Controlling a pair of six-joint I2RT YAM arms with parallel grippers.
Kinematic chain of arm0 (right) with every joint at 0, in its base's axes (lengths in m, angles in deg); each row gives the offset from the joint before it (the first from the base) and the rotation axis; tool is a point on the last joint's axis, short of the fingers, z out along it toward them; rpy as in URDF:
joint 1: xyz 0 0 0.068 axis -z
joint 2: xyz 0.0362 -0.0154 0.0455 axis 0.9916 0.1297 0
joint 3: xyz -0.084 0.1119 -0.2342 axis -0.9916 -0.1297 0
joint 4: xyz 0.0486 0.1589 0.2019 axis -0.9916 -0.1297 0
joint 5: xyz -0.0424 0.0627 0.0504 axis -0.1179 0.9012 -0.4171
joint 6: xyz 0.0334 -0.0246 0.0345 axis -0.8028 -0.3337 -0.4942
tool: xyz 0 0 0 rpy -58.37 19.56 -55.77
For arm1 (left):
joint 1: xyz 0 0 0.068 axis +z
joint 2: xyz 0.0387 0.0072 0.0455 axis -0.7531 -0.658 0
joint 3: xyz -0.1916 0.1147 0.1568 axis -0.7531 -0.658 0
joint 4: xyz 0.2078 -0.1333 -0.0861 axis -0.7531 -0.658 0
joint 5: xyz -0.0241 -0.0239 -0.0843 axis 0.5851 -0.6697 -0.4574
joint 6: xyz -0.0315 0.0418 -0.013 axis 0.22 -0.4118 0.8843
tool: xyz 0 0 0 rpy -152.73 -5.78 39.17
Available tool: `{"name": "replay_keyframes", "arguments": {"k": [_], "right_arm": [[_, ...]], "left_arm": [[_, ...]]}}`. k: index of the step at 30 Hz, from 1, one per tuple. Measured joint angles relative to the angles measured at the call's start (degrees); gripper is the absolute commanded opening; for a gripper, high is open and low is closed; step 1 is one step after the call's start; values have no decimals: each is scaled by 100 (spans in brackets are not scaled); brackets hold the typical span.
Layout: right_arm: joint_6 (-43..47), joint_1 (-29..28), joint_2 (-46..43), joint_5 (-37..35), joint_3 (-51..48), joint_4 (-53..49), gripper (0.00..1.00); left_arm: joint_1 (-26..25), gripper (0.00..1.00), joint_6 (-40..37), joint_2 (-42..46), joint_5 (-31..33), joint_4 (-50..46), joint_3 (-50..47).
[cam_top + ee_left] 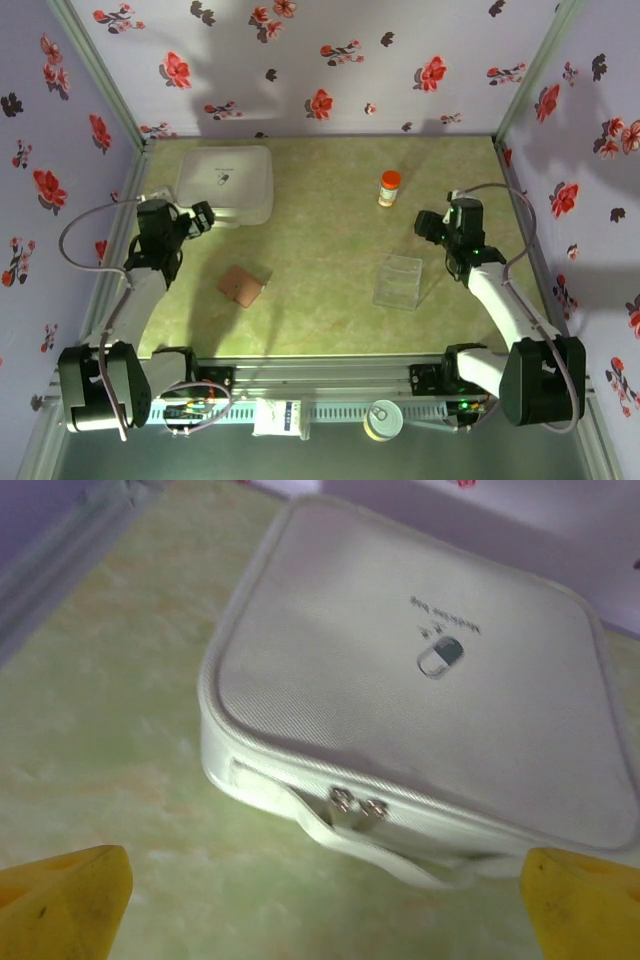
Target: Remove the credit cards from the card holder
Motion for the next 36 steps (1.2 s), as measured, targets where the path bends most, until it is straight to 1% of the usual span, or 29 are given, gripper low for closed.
{"name": "replay_keyframes", "arguments": {"k": [1,4,9,12,14,18,24,30,36], "right_arm": [[-129,-48,-4,20,76,-258,59],[-468,-221,-7,61,284,-1051,54],[-837,-490,-170,149,417,-2135,51],[-968,-579,-343,166,413,-2553,43],[-1043,-597,-382,166,409,-2693,39],[-1062,-632,-293,236,313,-2782,33],[-1067,-728,-114,341,87,-2787,27],[-1071,-758,114,407,-44,-2780,23],[-1069,-807,345,424,-44,-2771,21]], "left_arm": [[0,99,70,-2,-76,-256,149],[0,100,164,-26,-367,-1187,750],[0,100,74,-125,-647,-2588,1668],[0,100,-107,-142,-723,-3045,1827],[0,100,-201,-153,-754,-3274,1808],[17,100,-313,-186,-809,-3504,1803],[197,100,-374,-192,-990,-3534,1799],[369,100,-391,-212,-1215,-3528,1790],[380,100,-433,-212,-1342,-3530,1722]]}}
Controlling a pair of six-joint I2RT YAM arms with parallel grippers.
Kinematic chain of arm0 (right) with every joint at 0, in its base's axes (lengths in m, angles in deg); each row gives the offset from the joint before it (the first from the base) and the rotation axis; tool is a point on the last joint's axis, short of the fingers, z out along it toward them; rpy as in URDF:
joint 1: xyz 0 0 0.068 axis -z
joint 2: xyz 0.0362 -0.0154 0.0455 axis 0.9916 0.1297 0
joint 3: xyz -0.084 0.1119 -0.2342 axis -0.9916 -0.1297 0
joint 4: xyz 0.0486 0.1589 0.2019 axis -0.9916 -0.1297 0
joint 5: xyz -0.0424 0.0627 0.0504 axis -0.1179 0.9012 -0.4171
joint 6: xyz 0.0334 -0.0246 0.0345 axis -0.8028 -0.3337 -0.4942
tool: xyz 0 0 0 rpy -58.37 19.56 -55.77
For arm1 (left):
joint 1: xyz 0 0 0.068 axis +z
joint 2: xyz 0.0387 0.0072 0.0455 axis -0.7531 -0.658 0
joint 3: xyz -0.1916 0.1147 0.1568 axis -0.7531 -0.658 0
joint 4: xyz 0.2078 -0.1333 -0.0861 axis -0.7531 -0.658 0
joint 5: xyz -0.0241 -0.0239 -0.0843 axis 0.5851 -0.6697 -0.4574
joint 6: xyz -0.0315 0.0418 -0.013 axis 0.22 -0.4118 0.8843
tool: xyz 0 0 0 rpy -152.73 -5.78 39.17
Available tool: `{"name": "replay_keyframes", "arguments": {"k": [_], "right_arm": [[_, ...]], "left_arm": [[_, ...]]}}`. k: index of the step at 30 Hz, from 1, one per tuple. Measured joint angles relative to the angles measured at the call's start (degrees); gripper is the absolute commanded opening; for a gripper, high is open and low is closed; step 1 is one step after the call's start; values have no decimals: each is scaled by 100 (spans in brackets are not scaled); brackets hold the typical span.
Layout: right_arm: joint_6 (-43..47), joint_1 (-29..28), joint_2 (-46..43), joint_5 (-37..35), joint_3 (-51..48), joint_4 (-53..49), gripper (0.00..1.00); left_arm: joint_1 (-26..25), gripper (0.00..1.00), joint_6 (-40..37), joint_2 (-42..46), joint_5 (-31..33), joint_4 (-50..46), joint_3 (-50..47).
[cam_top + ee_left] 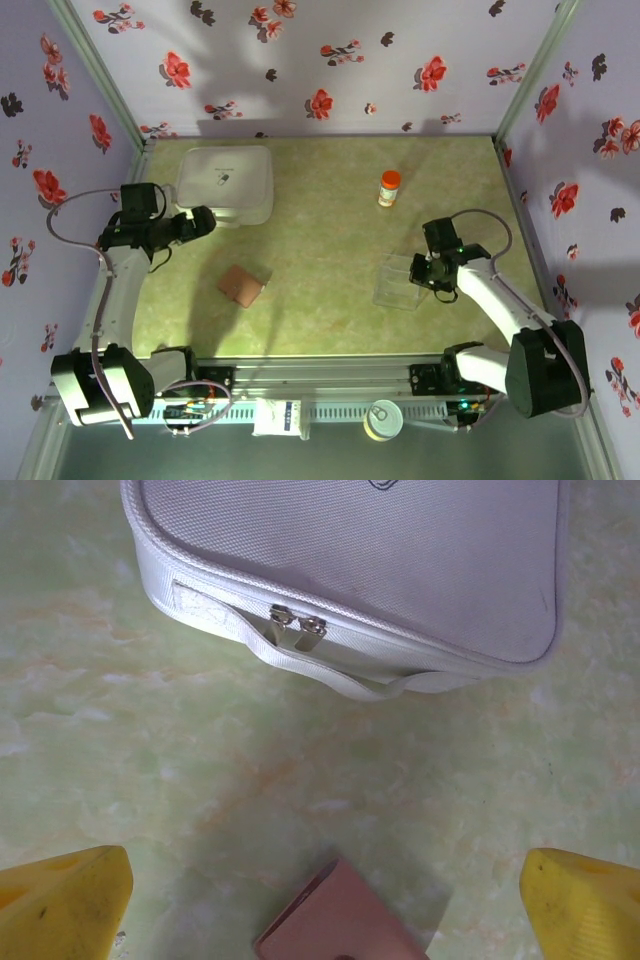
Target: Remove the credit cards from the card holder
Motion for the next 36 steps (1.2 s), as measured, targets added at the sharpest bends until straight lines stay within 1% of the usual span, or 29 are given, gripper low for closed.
{"name": "replay_keyframes", "arguments": {"k": [6,12,18,22,25,28,31,36], "right_arm": [[0,-9,181,-7,0,7,17],[-2,-50,210,-59,2,9,9],[0,-155,212,-155,48,-26,7],[-22,-315,350,-181,293,-146,7],[-68,-525,662,-260,763,-254,7],[-83,-780,1145,-339,1473,-358,7],[-48,-1071,1856,-485,2382,-466,7],[55,-1355,3084,-601,3805,-573,7]], "left_arm": [[0,100,-24,0,-26,4,0],[9,100,-22,0,-129,42,-9],[15,100,-22,0,-181,46,-11],[15,100,-22,0,-208,46,-11],[15,99,-22,0,-221,46,-11],[15,99,-22,0,-264,48,-22],[15,100,-22,2,-313,46,-63],[15,99,-22,2,-367,44,-92]]}}
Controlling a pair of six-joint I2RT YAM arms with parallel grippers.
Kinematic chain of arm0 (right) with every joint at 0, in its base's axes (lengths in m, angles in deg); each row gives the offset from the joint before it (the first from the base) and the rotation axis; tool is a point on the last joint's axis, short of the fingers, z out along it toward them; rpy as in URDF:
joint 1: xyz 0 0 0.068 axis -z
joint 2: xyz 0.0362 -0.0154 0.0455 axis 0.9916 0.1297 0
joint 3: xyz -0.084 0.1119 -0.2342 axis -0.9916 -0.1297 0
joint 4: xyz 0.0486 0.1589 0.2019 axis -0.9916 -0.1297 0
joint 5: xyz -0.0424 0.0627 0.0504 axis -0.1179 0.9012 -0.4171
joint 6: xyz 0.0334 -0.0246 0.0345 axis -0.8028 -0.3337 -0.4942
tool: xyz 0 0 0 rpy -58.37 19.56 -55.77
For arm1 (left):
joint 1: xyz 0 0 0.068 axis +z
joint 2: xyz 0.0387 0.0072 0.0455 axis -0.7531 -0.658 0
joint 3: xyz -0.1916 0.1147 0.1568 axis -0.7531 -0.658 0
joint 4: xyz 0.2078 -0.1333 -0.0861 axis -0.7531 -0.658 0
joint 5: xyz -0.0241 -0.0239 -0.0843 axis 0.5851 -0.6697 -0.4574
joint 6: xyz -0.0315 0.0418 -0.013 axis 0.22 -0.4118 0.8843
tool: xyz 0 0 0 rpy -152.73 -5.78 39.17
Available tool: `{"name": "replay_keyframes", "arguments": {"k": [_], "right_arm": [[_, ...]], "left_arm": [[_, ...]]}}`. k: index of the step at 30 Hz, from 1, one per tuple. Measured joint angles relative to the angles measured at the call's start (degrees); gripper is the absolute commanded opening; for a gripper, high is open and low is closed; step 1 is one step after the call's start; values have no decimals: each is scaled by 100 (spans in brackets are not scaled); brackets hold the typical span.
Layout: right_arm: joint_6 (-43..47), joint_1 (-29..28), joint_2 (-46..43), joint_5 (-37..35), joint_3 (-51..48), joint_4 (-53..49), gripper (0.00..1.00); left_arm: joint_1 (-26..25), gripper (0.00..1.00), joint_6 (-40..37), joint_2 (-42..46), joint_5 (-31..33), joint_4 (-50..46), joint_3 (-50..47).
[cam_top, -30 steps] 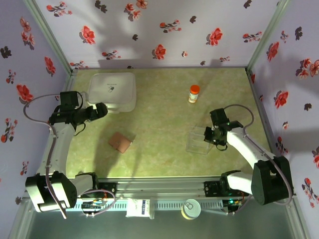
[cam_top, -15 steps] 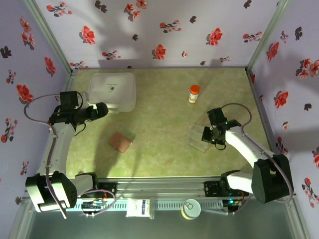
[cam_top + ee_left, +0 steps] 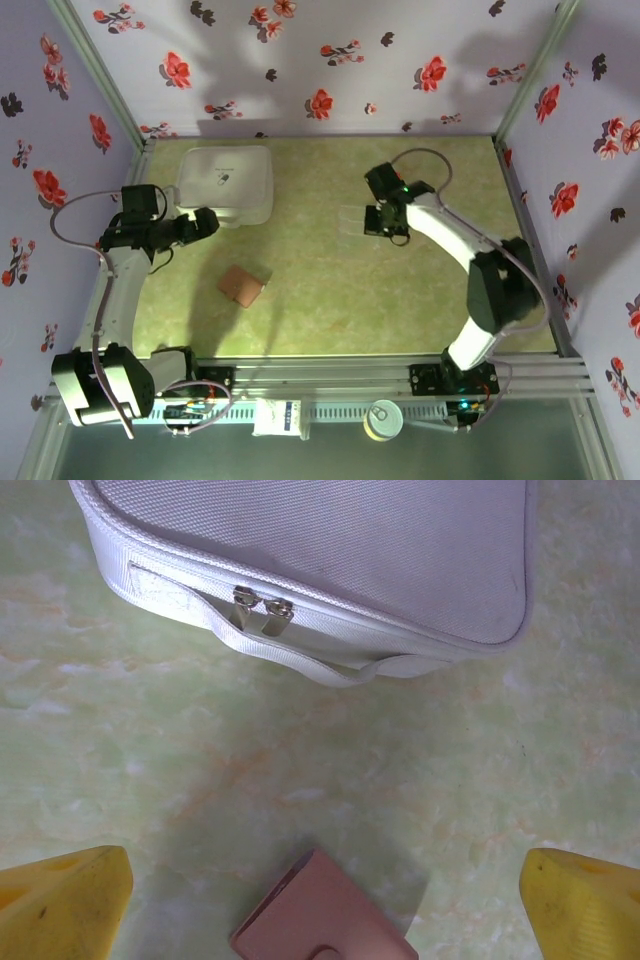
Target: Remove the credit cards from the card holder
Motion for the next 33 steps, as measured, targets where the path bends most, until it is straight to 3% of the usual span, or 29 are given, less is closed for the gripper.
{"name": "replay_keyframes", "arguments": {"k": [10,16,28,33], "right_arm": [[258,-57,2201,-94,2527,-514,7],[417,-57,2979,-142,3552,-907,7],[490,-39,3366,-125,3888,-1038,9],[490,-31,3366,-85,3888,-1029,14]], "left_arm": [[0,99,-2,0,-4,-2,-4],[0,98,-17,-2,-4,-2,-4],[0,96,-20,-66,-4,-7,-4],[0,97,-20,-68,-4,-7,-4]]}}
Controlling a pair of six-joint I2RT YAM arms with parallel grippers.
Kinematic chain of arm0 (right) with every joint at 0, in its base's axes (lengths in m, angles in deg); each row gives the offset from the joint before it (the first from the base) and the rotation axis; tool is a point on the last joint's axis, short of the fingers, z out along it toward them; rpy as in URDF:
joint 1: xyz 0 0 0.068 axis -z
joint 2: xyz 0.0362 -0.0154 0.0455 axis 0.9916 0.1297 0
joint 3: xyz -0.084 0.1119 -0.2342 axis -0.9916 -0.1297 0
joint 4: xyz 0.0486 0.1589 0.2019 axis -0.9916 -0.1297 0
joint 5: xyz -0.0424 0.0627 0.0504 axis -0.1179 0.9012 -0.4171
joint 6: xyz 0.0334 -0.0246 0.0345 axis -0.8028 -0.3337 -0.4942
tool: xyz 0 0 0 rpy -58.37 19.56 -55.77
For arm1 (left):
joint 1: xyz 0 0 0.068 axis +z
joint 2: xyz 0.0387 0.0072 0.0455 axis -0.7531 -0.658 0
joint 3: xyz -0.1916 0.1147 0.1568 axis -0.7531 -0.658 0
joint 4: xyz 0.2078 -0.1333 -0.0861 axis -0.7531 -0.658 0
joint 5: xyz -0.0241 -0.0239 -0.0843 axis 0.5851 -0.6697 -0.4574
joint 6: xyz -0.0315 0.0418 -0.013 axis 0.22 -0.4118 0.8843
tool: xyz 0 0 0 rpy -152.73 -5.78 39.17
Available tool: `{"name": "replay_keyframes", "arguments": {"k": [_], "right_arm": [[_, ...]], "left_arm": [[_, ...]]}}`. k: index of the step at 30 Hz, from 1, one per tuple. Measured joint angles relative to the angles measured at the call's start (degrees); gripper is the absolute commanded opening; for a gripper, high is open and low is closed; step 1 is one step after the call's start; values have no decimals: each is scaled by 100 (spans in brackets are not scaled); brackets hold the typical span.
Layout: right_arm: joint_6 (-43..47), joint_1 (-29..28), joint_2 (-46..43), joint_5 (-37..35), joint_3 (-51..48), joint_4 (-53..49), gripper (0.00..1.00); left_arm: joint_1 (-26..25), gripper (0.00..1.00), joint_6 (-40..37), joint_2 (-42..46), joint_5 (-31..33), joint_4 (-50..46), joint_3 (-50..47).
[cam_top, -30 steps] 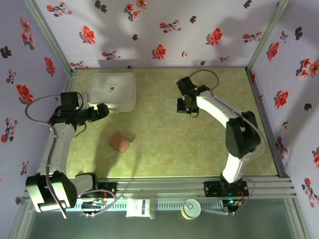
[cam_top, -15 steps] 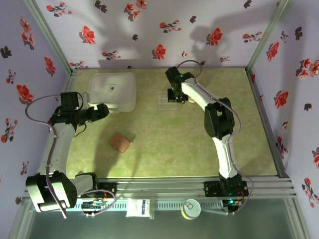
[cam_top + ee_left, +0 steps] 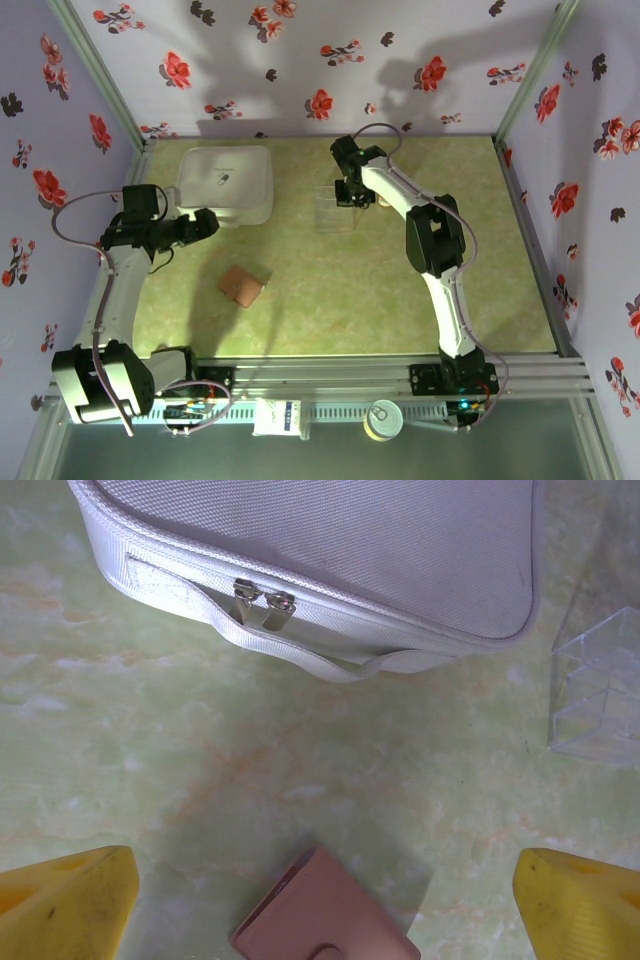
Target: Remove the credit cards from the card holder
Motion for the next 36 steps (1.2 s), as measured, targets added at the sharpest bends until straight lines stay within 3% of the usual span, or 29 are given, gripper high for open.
{"name": "replay_keyframes", "arguments": {"k": [10,17,24,29,36], "right_arm": [[-2,0,-4,17,0,2,21],[-4,-11,-468,17,-127,-17,29],[-48,-76,-1622,146,-957,247,34],[-92,-133,-2184,278,-1692,525,36],[-92,-138,-2540,302,-2437,669,38]], "left_arm": [[-46,93,0,0,-20,-39,0],[-675,92,133,-195,122,-160,0],[-1687,92,330,-866,214,-186,7],[-2284,93,308,-1851,153,-116,378],[-2446,96,138,-2876,0,-35,730]]}}
